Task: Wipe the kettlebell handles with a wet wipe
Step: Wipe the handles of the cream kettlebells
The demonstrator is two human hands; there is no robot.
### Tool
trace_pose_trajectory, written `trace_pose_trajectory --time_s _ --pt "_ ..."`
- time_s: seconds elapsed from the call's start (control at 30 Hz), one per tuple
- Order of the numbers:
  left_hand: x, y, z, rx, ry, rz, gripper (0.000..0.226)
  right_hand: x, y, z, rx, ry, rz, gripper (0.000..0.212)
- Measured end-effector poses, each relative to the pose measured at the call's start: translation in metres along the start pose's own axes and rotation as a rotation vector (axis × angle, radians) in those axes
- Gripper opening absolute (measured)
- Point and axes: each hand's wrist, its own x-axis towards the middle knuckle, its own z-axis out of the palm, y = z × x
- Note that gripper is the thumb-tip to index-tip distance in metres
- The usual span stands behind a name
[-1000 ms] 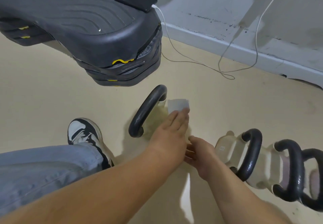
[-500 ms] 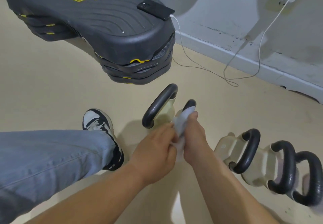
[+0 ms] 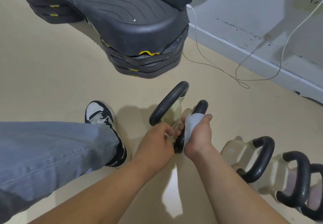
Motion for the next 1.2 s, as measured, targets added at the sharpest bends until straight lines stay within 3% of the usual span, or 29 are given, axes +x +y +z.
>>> trace_pose_trajectory --time_s 0.13,0.23,0.33,0.4,0.47,0.53,0.67,0.77,0.83,0.97,1.1,1.2 --pt "0.003 -0.006 -0.001 -0.024 0.006 -0.052 0.032 -0.01 0.033 0.0 -0.318 0.096 -0.404 0.018" --pt "0.002 -0.014 -0.001 -0.011 0.014 -0.073 0.033 -0.021 0.055 -0.003 -0.602 0.097 -0.543 0.036" --pt "-0.001 -0.026 -0.002 0.006 -0.003 -0.089 0.034 -0.016 0.062 -0.018 -0.96 0.144 -0.902 0.069" --pt "-0.001 -0.033 -0.004 0.018 0.001 -0.096 0.034 -0.003 0.06 -0.031 -1.217 0.108 -1.158 0.065" --pt "0.001 -0.038 -0.006 0.045 -0.002 -0.096 0.034 0.003 0.051 -0.036 -1.402 0.08 -1.309 0.047" --pt "0.005 -0.04 -0.007 0.058 -0.011 -0.1 0.034 0.002 0.036 -0.031 -1.615 0.09 -1.375 0.042" --pt "0.012 -0.043 -0.004 0.09 -0.068 -0.097 0.038 -0.009 0.008 0.001 -2.044 0.077 -1.203 0.063" --pt "0.013 -0.045 -0.001 0.11 -0.099 -0.109 0.036 -0.01 0.011 -0.007 -2.022 0.012 -1.41 0.024" --pt "0.012 -0.046 0.0 0.122 -0.115 -0.12 0.034 -0.004 0.025 -0.03 -1.944 -0.123 -1.599 0.011" --pt "0.012 -0.05 0.001 0.087 -0.105 -0.148 0.028 -0.007 0.051 -0.06 -2.062 -0.188 -1.746 0.022" --pt "0.011 -0.053 0.003 0.076 -0.087 -0.151 0.028 -0.004 0.03 -0.061 -2.24 -0.302 -1.892 0.025" --pt "0.014 -0.053 0.004 0.067 -0.097 -0.134 0.027 0.0 -0.005 -0.042 -2.148 -0.336 -1.842 0.032"
